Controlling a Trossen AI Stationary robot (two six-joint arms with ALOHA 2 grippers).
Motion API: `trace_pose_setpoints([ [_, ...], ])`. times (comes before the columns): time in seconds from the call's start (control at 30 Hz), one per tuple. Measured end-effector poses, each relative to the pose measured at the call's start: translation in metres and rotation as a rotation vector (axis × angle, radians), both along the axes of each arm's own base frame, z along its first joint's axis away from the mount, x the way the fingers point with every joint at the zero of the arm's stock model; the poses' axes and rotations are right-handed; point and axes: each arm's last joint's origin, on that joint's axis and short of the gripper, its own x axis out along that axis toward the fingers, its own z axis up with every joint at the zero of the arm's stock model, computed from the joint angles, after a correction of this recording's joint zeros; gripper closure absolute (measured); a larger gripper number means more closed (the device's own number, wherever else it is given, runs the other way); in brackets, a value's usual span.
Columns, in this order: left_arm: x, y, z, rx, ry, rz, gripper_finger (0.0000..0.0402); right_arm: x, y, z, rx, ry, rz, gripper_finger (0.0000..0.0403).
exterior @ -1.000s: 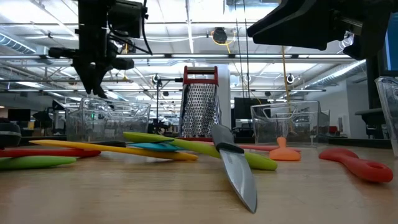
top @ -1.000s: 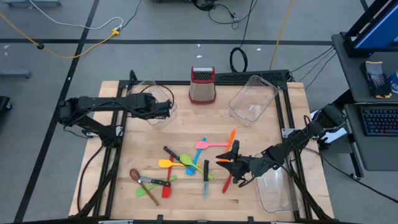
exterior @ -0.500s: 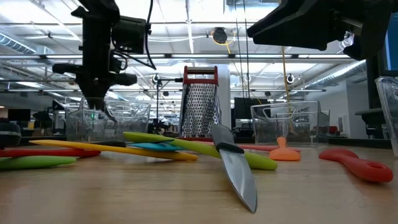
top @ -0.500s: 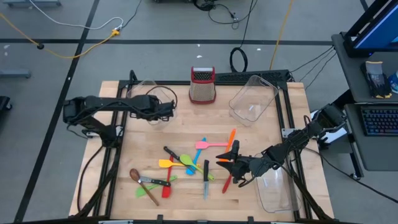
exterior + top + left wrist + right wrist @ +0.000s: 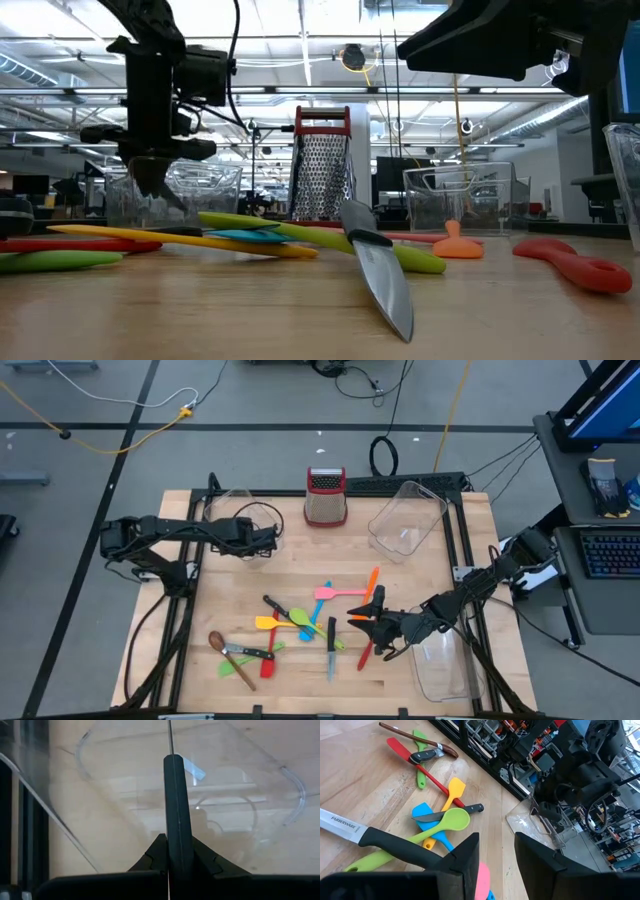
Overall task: Pick & Place Kitchen Items
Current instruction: Put the right black knife into the top left transparent bin
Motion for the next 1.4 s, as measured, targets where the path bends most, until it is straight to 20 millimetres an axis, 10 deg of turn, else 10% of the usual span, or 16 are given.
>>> trace_pose_setpoints([
  [1.4, 0.0063, 0.0006, -0.0042, -0.024, -0.056, -0.089, 0.0309, 0.0, 0.0, 0.0, 0.001, 0.0, 0.0, 0.0287],
])
